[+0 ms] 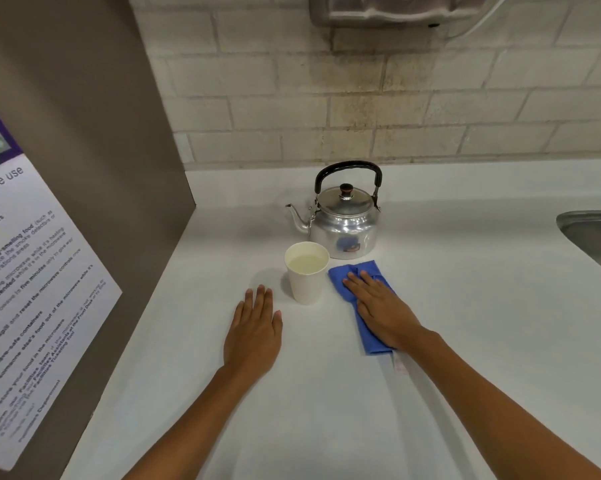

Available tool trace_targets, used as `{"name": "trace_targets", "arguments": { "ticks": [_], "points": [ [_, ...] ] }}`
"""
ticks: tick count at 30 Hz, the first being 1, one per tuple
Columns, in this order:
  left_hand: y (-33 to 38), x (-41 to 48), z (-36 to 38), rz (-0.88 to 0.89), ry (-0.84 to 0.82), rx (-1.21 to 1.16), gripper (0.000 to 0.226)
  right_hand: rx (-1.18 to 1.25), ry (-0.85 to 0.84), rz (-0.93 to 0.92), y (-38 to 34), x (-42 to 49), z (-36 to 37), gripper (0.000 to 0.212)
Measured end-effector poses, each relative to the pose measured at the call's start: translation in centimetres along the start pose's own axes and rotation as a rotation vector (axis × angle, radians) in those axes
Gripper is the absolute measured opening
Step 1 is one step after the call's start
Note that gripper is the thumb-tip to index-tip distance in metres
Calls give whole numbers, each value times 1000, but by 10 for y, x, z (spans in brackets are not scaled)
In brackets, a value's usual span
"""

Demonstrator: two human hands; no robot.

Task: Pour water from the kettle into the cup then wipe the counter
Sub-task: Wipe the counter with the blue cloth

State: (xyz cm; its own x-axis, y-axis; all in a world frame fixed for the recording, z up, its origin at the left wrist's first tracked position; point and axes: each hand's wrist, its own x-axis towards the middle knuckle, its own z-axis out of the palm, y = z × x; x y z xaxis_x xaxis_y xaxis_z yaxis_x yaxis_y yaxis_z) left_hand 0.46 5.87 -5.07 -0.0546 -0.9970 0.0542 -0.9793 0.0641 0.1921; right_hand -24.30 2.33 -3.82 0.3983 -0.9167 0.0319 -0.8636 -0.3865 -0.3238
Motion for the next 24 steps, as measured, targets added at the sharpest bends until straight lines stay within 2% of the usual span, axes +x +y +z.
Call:
{"name": "trace_targets", "arguments": {
  "ticks": [6,13,19,21,24],
  "points": [
    [-1,0,3,-6,16,25,54,57,-18,-109,14,21,0,45],
    [0,1,6,-17,22,25,54,82,-77,-226,-4,66,-5,42],
    [-3,1,5,-2,23,-1,54,69,-71,-290,15,49,-4,44],
    [-4,0,5,2,25,19,54,63,-59,-280,36,31,-11,46],
    [-2,0,6,4,34,26,54,58,-11,-127,60,16,-22,46]
  ]
}}
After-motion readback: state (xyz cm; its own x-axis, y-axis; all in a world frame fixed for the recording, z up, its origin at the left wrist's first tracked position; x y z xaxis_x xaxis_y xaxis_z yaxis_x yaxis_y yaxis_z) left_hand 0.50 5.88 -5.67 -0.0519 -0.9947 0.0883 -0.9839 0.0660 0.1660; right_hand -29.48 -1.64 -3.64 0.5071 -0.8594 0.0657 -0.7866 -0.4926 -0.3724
